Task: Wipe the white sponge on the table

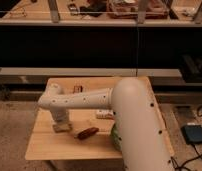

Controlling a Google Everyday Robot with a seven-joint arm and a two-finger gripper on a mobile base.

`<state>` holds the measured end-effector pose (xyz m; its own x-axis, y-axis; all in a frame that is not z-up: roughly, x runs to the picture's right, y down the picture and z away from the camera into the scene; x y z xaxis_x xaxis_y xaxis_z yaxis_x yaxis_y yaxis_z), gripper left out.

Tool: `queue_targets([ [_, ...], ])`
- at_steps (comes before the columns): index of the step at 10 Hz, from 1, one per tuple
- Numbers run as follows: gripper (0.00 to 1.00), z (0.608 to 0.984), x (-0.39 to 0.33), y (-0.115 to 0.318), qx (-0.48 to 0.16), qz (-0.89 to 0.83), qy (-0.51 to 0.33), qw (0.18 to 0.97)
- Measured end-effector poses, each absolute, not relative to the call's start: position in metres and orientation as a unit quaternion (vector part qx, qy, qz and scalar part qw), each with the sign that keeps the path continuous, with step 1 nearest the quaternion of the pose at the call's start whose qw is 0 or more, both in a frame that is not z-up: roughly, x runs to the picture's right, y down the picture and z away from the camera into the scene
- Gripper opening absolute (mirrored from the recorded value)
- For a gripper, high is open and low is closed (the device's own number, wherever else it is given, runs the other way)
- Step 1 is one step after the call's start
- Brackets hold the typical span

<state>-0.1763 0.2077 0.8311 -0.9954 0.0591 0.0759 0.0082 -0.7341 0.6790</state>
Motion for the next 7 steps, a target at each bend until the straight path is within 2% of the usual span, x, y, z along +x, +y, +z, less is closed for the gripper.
queue_targets([
  [4,0.0,0.833,-0.11,0.206,0.087,0.93,0.352,-0.062],
  [7,0.0,0.864,-0.073,0.188,0.086,0.93,0.338,-0.118],
])
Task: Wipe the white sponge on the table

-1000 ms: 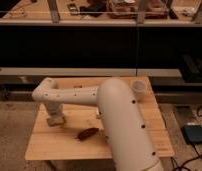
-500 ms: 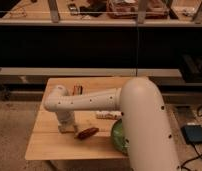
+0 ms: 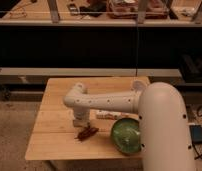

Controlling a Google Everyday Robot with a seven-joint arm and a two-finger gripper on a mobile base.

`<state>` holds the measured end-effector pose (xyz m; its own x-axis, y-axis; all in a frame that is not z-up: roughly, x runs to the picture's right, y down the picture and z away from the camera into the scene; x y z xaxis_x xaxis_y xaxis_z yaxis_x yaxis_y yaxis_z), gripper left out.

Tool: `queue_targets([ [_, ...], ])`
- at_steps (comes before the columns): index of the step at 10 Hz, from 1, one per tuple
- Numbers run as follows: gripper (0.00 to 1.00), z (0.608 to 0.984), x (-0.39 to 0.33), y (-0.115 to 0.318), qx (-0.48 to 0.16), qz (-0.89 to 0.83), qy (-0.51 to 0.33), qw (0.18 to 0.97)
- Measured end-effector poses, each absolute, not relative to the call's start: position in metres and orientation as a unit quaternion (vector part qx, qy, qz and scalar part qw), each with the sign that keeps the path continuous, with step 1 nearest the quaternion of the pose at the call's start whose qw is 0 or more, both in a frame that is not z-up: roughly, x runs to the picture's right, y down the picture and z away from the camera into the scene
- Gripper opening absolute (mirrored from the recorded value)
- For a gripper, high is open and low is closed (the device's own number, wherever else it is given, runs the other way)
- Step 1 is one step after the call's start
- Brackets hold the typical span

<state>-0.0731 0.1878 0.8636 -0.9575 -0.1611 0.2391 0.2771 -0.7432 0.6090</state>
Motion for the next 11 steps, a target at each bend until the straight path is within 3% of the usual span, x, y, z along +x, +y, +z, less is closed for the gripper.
queue_targets([
  [5,0.0,0.919,-0.064,0.136,-0.076,-0.934,-0.319,0.142],
  [11,0.0,0.935,-0.173,0.094,-0.017,-0.953,-0.298,0.049],
])
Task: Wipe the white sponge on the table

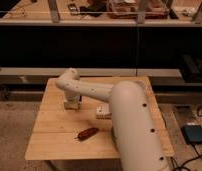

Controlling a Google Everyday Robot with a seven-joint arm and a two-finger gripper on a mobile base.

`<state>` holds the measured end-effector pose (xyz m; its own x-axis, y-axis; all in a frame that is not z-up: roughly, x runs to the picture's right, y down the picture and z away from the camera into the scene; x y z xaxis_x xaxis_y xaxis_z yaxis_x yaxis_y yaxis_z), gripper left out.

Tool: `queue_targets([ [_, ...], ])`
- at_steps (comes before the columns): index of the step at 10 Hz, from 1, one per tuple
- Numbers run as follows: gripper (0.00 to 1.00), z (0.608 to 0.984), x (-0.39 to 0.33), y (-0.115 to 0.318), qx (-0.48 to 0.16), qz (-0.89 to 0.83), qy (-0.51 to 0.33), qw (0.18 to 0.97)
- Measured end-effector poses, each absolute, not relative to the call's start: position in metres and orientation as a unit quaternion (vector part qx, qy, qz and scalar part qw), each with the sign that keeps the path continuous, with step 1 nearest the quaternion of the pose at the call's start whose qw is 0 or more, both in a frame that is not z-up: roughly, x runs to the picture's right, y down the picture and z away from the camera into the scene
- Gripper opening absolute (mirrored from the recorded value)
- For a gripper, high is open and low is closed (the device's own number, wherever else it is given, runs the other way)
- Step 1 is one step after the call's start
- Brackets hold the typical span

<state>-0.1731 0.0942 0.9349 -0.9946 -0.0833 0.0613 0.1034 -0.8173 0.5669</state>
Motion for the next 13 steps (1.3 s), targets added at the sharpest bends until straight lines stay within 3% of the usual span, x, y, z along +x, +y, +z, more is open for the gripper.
queue_targets([
  [4,0.0,0.922,-0.236,0.121,0.009,-0.951,-0.308,-0.037],
  [7,0.0,0.893,-0.245,0.152,0.007,-0.945,-0.314,-0.09],
  [13,0.0,0.837,-0.194,0.193,-0.024,-0.943,-0.326,-0.059],
])
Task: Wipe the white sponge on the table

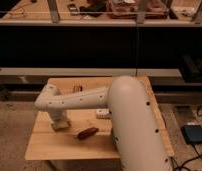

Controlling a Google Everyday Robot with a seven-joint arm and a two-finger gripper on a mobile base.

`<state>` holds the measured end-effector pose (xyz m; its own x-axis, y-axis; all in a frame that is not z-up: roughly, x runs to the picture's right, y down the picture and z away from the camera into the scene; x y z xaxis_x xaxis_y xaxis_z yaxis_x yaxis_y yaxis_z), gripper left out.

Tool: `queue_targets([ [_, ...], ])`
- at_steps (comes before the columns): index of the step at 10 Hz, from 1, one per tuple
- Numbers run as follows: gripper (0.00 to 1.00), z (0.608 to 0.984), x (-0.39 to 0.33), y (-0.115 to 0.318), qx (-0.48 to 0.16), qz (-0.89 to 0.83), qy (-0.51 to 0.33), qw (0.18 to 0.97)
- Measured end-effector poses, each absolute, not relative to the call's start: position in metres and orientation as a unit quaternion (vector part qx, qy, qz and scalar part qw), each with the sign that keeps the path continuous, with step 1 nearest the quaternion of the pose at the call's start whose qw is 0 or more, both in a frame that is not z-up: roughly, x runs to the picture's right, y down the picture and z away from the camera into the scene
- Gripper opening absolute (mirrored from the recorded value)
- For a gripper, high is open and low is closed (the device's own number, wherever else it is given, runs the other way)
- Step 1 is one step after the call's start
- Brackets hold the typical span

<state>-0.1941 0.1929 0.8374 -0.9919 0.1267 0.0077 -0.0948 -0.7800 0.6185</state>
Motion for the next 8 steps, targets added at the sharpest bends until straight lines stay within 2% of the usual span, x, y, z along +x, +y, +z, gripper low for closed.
queue_targets([
  [4,0.0,0.825,-0.12,0.218,0.07,0.937,0.338,-0.044],
  [6,0.0,0.83,-0.09,0.207,0.085,0.937,0.328,-0.086],
  [8,0.0,0.85,-0.068,0.175,0.096,0.941,0.307,-0.105],
])
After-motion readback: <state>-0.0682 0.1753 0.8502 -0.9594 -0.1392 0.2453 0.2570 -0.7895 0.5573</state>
